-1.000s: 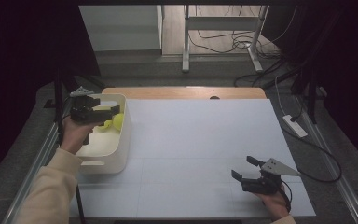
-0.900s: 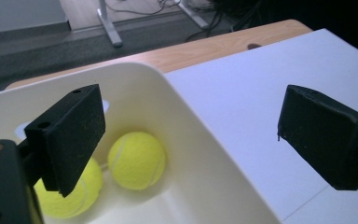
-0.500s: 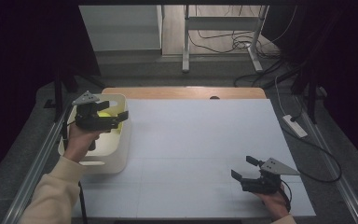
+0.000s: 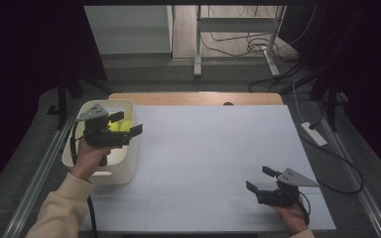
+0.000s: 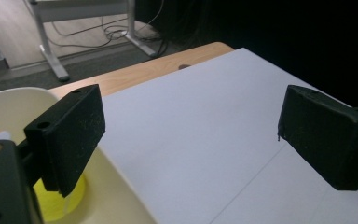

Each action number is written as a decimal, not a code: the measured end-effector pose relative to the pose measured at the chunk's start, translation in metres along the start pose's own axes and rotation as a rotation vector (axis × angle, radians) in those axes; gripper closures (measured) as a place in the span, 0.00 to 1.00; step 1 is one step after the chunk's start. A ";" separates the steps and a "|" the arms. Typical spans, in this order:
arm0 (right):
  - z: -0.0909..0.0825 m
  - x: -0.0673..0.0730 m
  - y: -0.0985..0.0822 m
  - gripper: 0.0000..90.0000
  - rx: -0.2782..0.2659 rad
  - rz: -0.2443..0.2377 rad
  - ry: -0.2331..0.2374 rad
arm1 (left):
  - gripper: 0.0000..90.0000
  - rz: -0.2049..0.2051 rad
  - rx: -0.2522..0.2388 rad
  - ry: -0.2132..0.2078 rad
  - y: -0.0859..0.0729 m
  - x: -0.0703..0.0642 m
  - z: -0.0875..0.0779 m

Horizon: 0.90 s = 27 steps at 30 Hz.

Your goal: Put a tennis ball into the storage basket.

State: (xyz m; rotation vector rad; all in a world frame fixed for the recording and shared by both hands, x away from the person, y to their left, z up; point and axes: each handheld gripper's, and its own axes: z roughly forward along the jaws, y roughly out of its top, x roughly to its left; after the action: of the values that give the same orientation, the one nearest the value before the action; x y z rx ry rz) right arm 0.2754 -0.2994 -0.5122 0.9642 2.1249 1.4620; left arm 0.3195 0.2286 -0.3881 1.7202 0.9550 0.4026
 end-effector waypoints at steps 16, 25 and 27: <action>0.001 0.001 0.000 0.15 -0.002 -0.007 -0.006 | 0.10 0.098 -0.010 -0.137 -0.009 -0.051 0.006; 0.000 0.000 -0.001 0.15 0.001 -0.005 -0.010 | 0.10 0.117 0.006 -0.201 -0.025 -0.069 0.015; -0.001 0.001 -0.001 0.15 0.000 -0.006 -0.010 | 0.10 0.117 0.008 -0.209 -0.027 -0.071 0.016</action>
State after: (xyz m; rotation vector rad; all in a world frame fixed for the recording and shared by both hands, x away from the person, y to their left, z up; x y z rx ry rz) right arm 0.2745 -0.2995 -0.5125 0.9625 2.1184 1.4513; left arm 0.2758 0.1670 -0.4058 1.7910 0.7086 0.2881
